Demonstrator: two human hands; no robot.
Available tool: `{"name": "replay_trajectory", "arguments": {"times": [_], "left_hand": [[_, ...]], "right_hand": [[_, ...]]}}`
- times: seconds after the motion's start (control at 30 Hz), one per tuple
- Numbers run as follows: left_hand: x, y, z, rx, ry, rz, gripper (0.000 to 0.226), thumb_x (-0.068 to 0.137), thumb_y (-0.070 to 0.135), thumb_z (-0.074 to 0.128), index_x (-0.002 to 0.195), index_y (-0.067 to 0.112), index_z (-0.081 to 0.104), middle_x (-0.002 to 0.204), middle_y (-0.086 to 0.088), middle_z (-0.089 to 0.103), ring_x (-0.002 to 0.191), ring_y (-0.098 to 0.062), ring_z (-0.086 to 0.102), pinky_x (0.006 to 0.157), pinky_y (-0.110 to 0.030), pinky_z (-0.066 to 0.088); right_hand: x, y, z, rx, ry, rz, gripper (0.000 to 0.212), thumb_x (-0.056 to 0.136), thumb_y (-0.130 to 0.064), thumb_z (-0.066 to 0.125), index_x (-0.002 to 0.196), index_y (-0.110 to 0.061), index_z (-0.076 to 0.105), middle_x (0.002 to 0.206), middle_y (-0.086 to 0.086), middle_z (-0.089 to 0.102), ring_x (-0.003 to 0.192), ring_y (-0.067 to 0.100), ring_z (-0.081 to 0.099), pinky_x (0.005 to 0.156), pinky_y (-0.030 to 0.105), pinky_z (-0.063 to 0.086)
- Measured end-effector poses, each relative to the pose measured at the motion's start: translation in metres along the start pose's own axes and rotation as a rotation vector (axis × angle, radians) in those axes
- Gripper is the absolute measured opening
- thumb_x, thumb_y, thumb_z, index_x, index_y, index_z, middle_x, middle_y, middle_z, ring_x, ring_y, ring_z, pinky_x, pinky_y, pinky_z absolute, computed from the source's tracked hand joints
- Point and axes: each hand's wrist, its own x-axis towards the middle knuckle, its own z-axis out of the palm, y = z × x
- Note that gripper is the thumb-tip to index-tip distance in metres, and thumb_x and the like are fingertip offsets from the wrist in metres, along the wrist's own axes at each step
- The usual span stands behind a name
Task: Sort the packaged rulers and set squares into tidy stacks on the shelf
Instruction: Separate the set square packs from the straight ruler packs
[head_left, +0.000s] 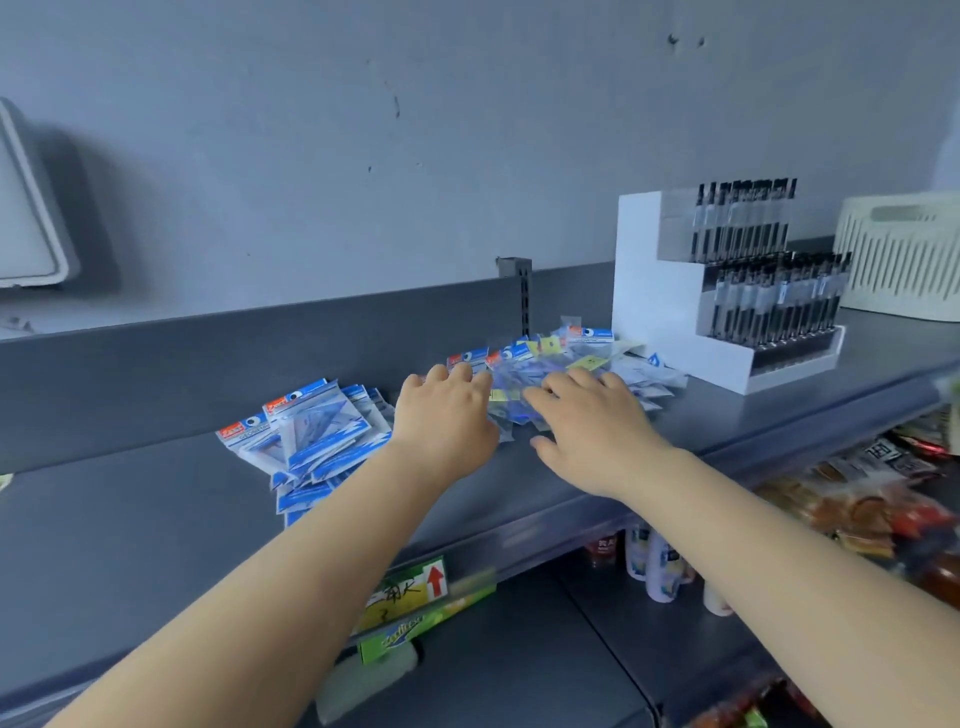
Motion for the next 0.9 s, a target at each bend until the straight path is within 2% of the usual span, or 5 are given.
{"name": "replay_trajectory", "arguments": {"times": [0.2,0.4,0.67,0.83,0.9], "left_hand": [[0.049,0.013,0.018,-0.055,-0.089,0.024,0.041,0.094,0.036,0.043,0.13,0.017,0.044,0.129,-0.001,0.048,0.122,-0.024,0.042,0.095,-0.034,0.034],[0.104,0.026,0.033,-0.097,-0.18,0.039,0.039,0.095,0.037,0.042,0.127,0.016,0.046,0.127,-0.003,0.05,0.119,-0.025,0.045,0.094,-0.035,0.036],[0.149,0.064,0.054,-0.06,-0.295,0.078,0.048,0.095,0.046,0.04,0.134,0.018,0.042,0.138,-0.003,0.045,0.126,-0.026,0.042,0.098,-0.039,0.037],[0.168,0.082,0.059,-0.061,-0.413,-0.013,0.046,0.097,0.044,0.036,0.138,0.023,0.039,0.142,-0.003,0.044,0.127,-0.026,0.044,0.102,-0.039,0.035],[0.173,0.088,0.062,-0.103,-0.439,-0.071,0.043,0.096,0.04,0.039,0.135,0.023,0.044,0.138,-0.003,0.048,0.121,-0.026,0.049,0.097,-0.038,0.04]], "right_hand": [[0.02,0.05,0.026,0.035,-0.026,0.082,0.045,0.094,-0.039,0.04,0.135,-0.021,0.039,0.138,-0.001,0.04,0.129,0.022,0.034,0.102,0.038,0.028],[0.051,0.101,0.048,0.127,-0.045,0.179,0.05,0.094,-0.04,0.042,0.141,-0.026,0.034,0.144,-0.001,0.037,0.133,0.022,0.032,0.105,0.038,0.03],[0.068,0.163,0.068,0.268,-0.075,0.301,0.049,0.091,-0.039,0.049,0.136,-0.025,0.04,0.137,-0.001,0.043,0.126,0.022,0.04,0.098,0.036,0.037],[0.079,0.19,0.075,0.361,-0.128,0.277,0.045,0.089,-0.042,0.053,0.13,-0.023,0.046,0.13,0.001,0.049,0.12,0.022,0.047,0.096,0.038,0.042],[0.083,0.197,0.079,0.373,-0.166,0.245,0.044,0.088,-0.044,0.053,0.126,-0.021,0.048,0.129,0.001,0.049,0.117,0.022,0.048,0.095,0.038,0.043]]}}
